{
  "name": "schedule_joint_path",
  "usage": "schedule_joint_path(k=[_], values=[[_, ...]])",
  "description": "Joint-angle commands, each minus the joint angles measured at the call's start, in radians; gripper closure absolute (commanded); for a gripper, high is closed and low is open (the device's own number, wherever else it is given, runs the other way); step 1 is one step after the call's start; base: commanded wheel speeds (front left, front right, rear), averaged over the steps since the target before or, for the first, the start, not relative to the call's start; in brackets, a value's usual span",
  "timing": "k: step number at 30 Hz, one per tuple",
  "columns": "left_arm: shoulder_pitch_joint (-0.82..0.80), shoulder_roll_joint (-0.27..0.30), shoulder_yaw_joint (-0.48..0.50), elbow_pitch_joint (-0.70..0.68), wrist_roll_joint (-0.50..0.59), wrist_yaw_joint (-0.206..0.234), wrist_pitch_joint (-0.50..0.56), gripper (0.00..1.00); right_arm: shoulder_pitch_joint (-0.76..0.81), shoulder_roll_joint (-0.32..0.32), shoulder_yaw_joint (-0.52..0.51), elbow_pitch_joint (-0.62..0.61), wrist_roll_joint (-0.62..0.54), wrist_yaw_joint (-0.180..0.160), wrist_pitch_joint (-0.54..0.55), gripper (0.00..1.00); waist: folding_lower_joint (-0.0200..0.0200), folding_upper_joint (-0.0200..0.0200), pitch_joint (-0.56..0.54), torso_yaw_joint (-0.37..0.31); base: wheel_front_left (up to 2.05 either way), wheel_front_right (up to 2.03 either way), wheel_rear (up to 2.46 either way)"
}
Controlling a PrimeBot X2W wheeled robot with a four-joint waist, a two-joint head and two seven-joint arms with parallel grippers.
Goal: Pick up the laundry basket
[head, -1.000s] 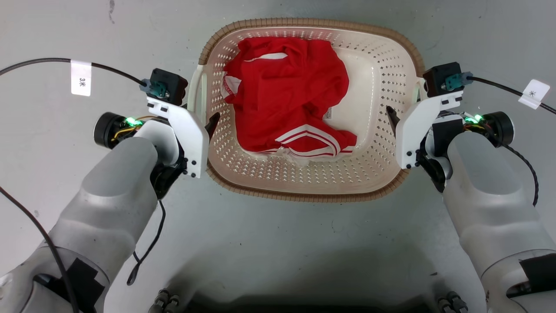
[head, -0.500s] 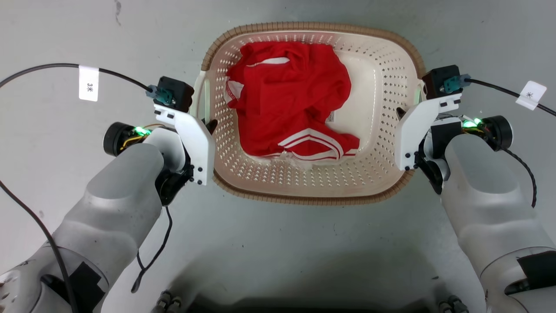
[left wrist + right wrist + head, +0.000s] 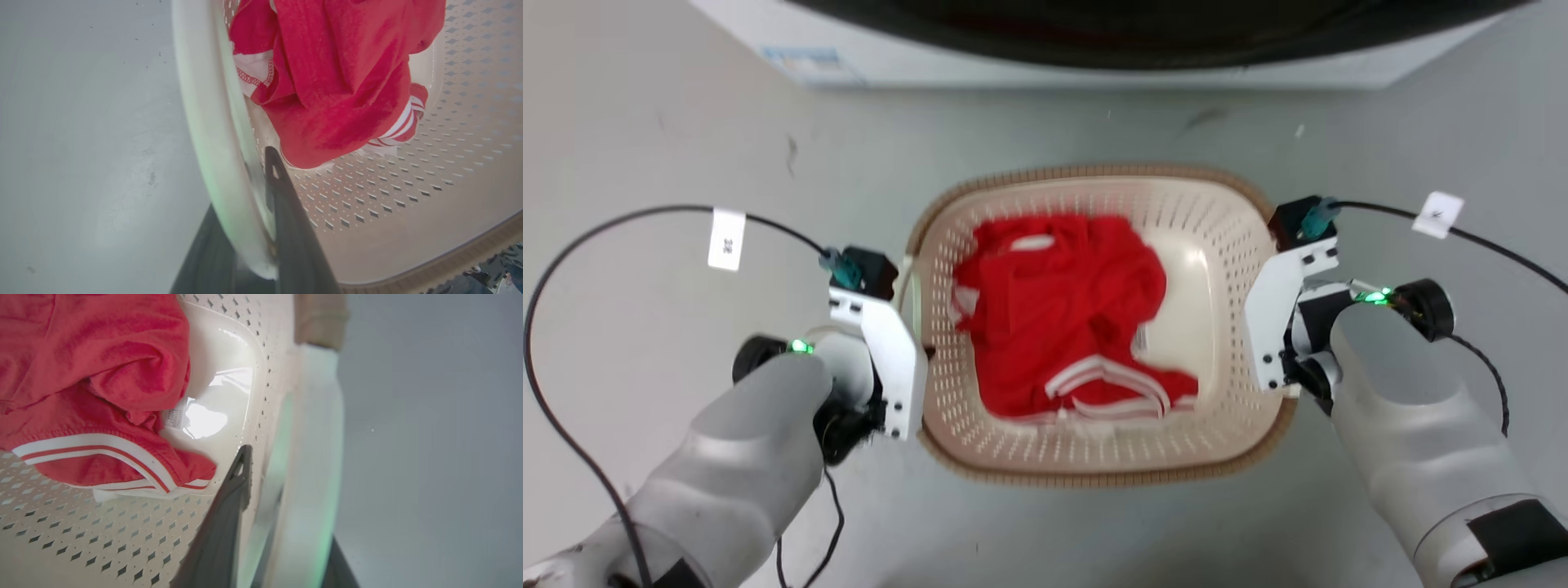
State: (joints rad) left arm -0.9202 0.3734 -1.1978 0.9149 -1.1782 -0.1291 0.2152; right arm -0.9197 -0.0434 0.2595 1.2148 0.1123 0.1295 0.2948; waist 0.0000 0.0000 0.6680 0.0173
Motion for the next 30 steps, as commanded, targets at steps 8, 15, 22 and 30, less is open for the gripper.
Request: schedule_joint_path(k=[8,15,22,30], values=[[0.089,0.093,-0.058,-0.087,-0.096,-0.002,0.144,1.00,0.088,-0.014,0.121,-0.017,0.085,0.002,0.207,1.00,0.0000,0.0000,-0.300,-0.030,0.00,0.00,0.00],[0.135,0.125,-0.072,-0.129,-0.135,-0.002,0.228,1.00,0.154,-0.014,0.215,-0.065,0.187,0.002,0.350,1.00,0.0000,0.0000,-0.433,-0.042,0.00,0.00,0.00],[0.208,0.150,-0.080,-0.158,-0.145,-0.002,0.328,1.00,0.222,-0.013,0.289,-0.098,0.288,0.001,0.459,1.00,0.0000,0.0000,-0.580,-0.048,0.00,0.00,0.00],[0.274,0.169,-0.083,-0.183,-0.160,-0.002,0.400,1.00,0.259,-0.014,0.361,-0.123,0.348,0.001,0.546,1.00,0.0000,0.0000,-0.678,-0.052,0.00,0.00,0.00]])
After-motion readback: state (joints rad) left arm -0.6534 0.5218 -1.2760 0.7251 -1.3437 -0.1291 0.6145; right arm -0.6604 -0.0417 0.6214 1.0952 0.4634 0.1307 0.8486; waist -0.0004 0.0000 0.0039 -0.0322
